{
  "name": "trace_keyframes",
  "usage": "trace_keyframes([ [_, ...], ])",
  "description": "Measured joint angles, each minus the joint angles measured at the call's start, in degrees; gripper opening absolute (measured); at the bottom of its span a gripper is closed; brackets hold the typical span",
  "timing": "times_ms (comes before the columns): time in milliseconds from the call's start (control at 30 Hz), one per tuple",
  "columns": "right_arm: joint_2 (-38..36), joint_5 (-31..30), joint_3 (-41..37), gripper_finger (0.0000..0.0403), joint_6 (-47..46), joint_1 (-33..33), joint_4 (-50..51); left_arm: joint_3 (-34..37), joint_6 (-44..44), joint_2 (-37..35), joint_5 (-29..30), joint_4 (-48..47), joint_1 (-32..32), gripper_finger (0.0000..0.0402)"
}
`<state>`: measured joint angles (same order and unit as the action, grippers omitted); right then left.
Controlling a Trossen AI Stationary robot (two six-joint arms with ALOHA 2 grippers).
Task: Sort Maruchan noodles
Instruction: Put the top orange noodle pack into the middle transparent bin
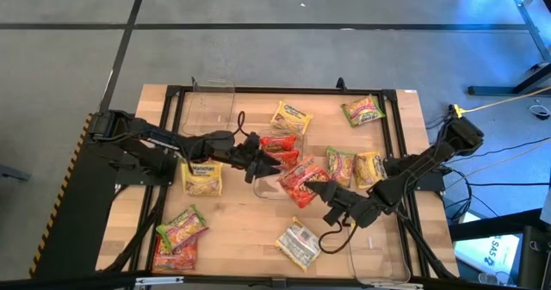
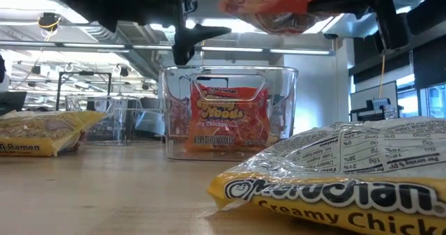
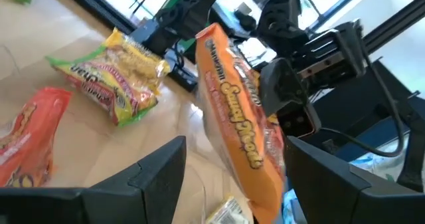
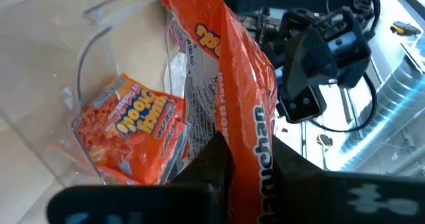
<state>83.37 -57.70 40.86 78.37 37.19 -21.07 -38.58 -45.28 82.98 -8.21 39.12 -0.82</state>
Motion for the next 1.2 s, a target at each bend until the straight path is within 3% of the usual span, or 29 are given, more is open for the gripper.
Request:
trace_keyframes([
  [133, 0.0, 3.13, 0.0, 0.0033, 0.15, -1.69, -0.09, -1.85, -0.8, 1.44, -1.05, -0.11, 0.0, 0.0246],
  [633, -0.07, 3.91, 0.02, 0.0033, 5.07, -2.34, -2.75, -12.51, -0.9, 12.85, -9.66, -1.75, 0.0, 0.0244],
  [1033, -0.07, 8.34, 0.02, 0.0037, 0.18, -2.34, -1.85, -12.86, 1.9, 12.81, -9.84, -3.93, -0.09, 0.0162],
  [1200, -0.07, 8.05, 0.02, 0.0086, -5.88, -2.34, -1.95, -12.86, 2.57, 12.81, -9.46, -3.46, -0.09, 0.0156],
])
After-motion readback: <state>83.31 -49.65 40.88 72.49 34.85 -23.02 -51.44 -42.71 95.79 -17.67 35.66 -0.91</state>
